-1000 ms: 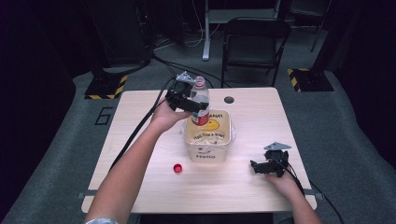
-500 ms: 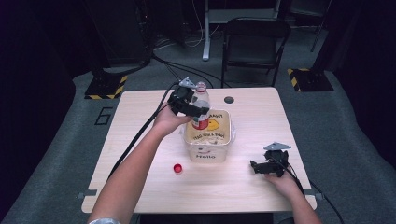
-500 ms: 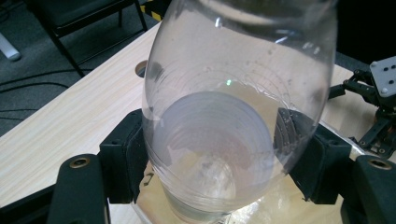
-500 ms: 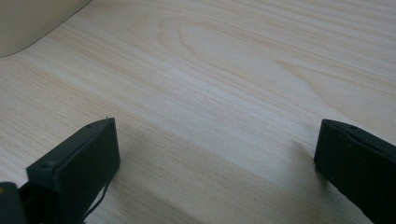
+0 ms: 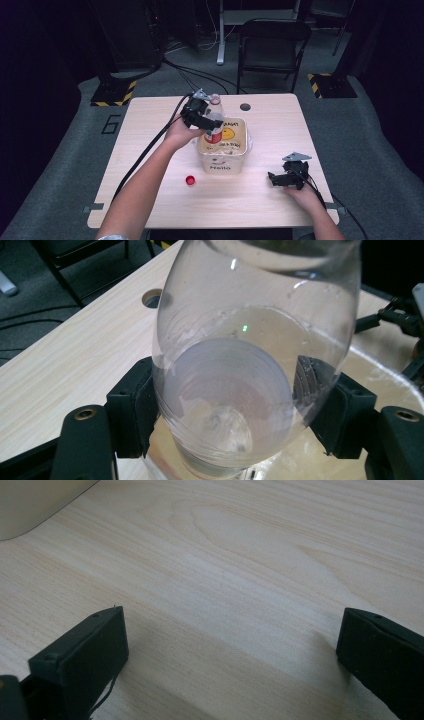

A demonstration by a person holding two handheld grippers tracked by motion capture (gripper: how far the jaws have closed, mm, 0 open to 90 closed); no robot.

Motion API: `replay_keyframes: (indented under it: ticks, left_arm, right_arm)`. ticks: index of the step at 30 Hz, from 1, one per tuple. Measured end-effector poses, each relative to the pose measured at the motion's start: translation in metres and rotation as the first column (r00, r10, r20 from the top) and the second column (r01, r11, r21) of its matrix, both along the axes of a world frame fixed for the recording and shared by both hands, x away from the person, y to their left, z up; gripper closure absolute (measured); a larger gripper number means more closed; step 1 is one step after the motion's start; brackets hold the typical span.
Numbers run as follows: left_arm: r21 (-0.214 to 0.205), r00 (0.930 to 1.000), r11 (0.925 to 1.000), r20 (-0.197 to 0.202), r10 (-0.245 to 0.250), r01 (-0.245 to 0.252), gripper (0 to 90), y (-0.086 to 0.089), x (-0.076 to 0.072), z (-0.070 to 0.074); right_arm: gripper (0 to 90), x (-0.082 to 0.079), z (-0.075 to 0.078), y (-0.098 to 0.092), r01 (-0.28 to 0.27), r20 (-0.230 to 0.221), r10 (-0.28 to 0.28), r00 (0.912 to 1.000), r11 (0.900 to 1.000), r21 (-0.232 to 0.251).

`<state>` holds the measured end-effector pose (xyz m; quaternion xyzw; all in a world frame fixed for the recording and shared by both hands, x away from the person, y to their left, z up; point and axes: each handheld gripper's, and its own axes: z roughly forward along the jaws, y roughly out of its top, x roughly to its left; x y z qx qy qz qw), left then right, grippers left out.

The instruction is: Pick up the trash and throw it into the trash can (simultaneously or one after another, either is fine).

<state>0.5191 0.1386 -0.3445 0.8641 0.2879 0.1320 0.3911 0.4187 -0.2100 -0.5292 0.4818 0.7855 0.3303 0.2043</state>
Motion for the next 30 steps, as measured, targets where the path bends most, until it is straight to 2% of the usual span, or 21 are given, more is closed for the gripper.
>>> replay_keyframes:
  ticks: [8,18,24,30]
  left_arm:
    - [-0.032,0.9996,0.9993,-0.023,0.018,-0.019,29.3,0.010,0.001,-0.015]
    - [0.003,1.0000,1.0000,-0.008,-0.005,0.005,29.0,0.002,0.000,-0.026]
    - [0.020,0.9995,0.9998,-0.032,-0.003,0.004,29.0,0.001,0.002,-0.031]
    - [0.018,0.9988,0.9998,-0.047,0.008,-0.007,28.6,0.001,0.003,-0.035]
  right_arm:
    - [0.0,0.000,0.000,0.000,-0.002,0.000,0.002,1.0000,1.0000,0.000]
    - [0.0,0.000,0.000,0.001,0.001,0.000,-0.001,1.0000,1.0000,0.004]
    - [0.0,0.000,0.000,0.001,-0.003,0.000,0.003,1.0000,1.0000,0.005]
    - [0.0,0.000,0.000,0.000,-0.009,-0.001,0.009,1.0000,1.0000,0.000]
